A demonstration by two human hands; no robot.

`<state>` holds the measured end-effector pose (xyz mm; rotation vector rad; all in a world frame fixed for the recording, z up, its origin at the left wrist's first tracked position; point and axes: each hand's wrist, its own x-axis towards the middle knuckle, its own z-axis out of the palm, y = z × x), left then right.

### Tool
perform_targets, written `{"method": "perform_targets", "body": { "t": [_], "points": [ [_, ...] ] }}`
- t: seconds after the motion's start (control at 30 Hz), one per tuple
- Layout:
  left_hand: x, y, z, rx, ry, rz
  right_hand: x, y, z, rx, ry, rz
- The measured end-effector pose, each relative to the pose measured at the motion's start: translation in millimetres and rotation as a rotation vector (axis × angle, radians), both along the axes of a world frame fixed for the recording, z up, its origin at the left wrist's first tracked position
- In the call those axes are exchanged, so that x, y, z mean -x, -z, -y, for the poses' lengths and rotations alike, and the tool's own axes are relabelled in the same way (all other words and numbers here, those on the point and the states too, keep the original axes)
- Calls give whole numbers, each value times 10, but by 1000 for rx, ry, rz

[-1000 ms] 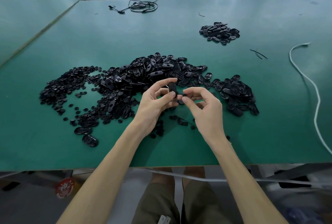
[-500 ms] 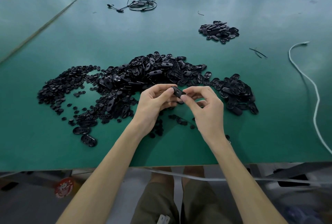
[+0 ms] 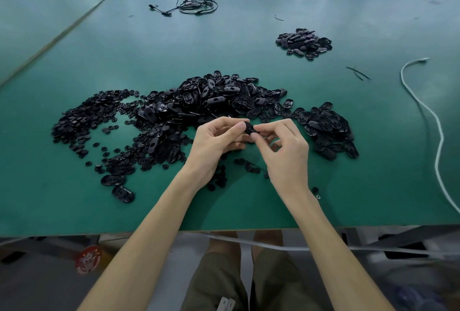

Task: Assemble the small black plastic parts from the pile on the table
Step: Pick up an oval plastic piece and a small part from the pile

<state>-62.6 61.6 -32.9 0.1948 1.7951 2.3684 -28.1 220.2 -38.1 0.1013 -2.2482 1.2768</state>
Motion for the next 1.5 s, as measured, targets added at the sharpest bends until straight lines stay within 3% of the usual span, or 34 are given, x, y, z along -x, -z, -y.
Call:
{"method": "perform_targets", "body": {
  "t": [0.7, 1.03, 1.5],
  "points": [
    [-23, 6, 8, 13, 66, -35, -14, 21, -3, -64, 12, -76],
    [-2, -18, 32, -153, 85, 93, -7, 30, 12, -114, -32, -97],
    [11, -36, 15, -160, 136, 88, -22, -51, 7, 32, -18, -85]
  ]
}}
